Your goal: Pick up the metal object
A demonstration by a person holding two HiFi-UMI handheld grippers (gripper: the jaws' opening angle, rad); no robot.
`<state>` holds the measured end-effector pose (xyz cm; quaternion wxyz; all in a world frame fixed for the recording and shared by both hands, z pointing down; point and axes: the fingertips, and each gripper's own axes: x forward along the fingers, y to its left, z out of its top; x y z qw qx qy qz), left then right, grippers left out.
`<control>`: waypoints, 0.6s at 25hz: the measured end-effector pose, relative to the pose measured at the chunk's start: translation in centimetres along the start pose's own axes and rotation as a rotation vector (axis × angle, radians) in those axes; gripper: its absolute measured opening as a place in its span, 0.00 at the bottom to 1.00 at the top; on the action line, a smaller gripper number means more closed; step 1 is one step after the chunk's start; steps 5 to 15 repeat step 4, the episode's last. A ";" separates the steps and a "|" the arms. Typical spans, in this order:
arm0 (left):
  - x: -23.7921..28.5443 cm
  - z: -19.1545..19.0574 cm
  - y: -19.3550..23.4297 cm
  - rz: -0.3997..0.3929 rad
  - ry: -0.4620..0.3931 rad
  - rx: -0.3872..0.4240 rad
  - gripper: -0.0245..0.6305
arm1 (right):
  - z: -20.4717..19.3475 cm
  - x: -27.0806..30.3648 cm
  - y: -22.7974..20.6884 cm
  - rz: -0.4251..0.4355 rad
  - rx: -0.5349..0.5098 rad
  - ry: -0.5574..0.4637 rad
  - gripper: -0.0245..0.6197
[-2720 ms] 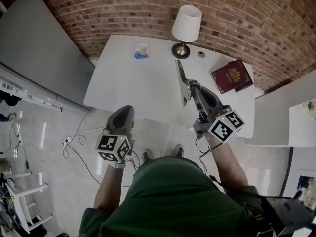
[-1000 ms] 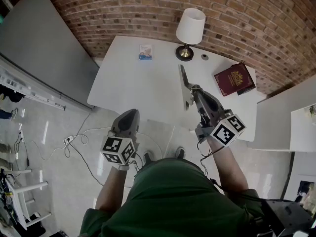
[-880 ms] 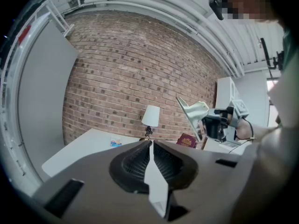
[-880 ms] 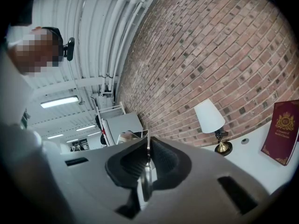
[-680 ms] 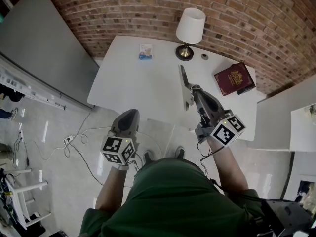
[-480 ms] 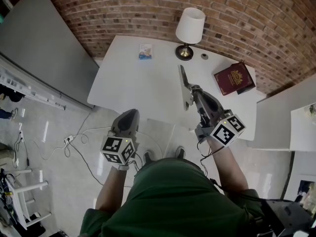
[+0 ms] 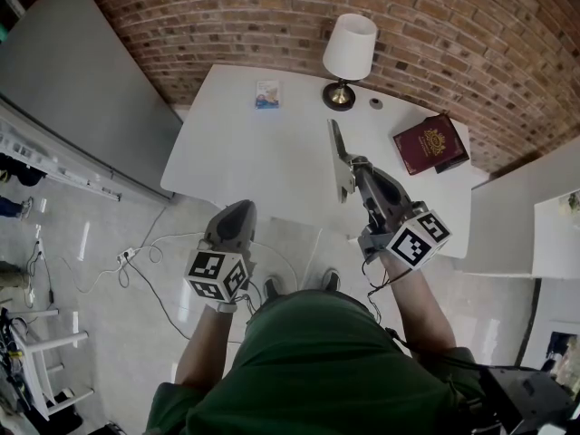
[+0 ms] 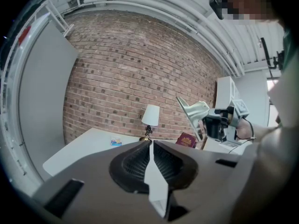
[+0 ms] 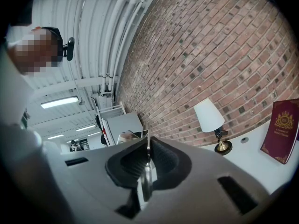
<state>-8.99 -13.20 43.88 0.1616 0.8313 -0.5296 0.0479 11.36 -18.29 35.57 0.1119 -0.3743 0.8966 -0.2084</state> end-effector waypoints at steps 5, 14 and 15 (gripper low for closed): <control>-0.1 -0.1 -0.1 0.001 -0.001 0.001 0.07 | -0.2 -0.2 -0.1 -0.001 0.000 0.001 0.05; -0.1 -0.1 -0.1 0.001 -0.001 0.001 0.07 | -0.2 -0.2 -0.1 -0.001 0.000 0.001 0.05; -0.1 -0.1 -0.1 0.001 -0.001 0.001 0.07 | -0.2 -0.2 -0.1 -0.001 0.000 0.001 0.05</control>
